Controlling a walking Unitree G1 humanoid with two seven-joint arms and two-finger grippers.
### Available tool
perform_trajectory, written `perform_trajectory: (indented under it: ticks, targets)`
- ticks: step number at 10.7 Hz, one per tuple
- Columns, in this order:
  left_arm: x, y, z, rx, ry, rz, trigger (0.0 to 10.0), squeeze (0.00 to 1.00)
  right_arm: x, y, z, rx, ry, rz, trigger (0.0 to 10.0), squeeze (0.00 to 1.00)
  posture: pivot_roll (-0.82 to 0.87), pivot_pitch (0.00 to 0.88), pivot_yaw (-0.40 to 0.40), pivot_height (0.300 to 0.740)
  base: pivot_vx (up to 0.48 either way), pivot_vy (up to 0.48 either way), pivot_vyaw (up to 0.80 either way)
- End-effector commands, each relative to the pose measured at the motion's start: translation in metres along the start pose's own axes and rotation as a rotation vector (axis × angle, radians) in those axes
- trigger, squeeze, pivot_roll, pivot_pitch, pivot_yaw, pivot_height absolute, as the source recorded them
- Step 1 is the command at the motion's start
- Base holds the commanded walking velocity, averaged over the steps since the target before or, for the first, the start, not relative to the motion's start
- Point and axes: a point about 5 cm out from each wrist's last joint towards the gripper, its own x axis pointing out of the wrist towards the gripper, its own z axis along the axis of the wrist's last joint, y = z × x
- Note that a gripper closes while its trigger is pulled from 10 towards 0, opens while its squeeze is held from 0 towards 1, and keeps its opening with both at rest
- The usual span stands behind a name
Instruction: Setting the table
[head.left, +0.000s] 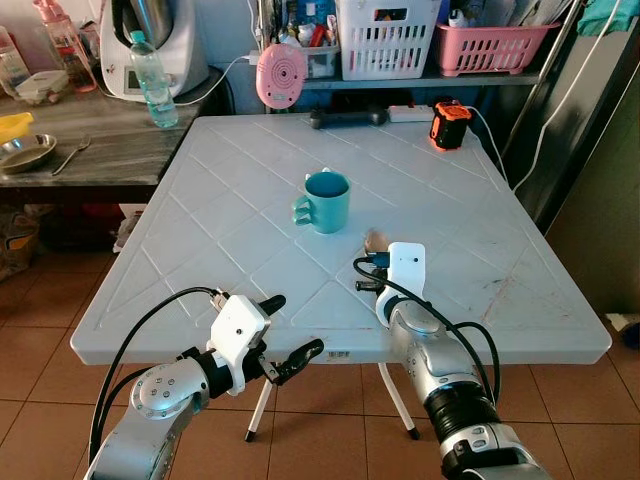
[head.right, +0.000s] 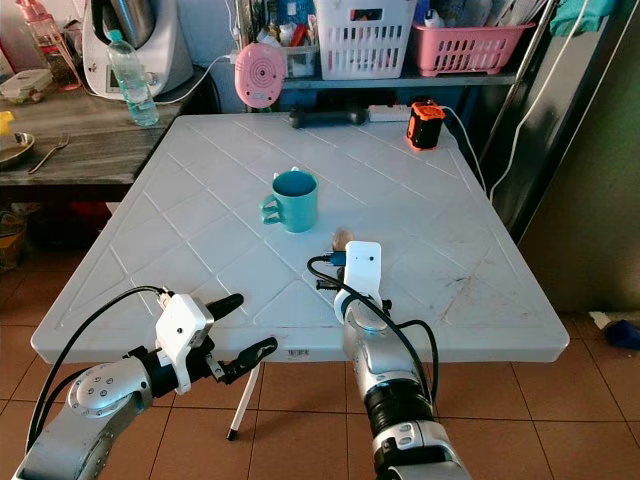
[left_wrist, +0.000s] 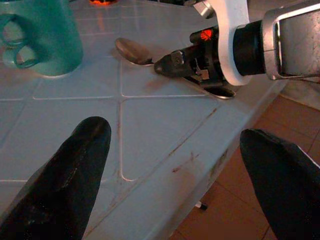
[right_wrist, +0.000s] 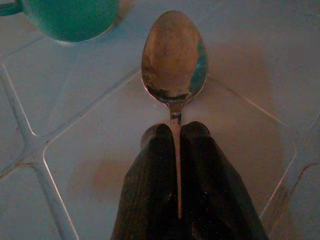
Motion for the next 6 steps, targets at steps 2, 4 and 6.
perform_trajectory:
  ticks: [2,4,6]
  targets:
    - [0.001,0.004,0.000,0.027,0.002,0.029,10.0,0.00,-0.006,-0.001,-0.029,0.043,0.136,0.011,0.0,0.00,0.10,0.000,0.055,0.740,0.000,0.000,0.00]
    - [0.001,0.010,0.003,0.030,-0.028,0.084,10.0,0.00,-0.013,-0.004,0.007,-0.017,-0.069,0.039,0.0,0.00,0.10,0.000,0.052,0.740,0.000,0.000,0.00]
    - [0.001,0.016,0.004,0.036,-0.044,0.135,10.0,0.00,-0.024,-0.009,0.029,-0.065,-0.222,0.038,0.0,0.00,0.09,0.000,0.050,0.740,0.000,0.000,0.00]
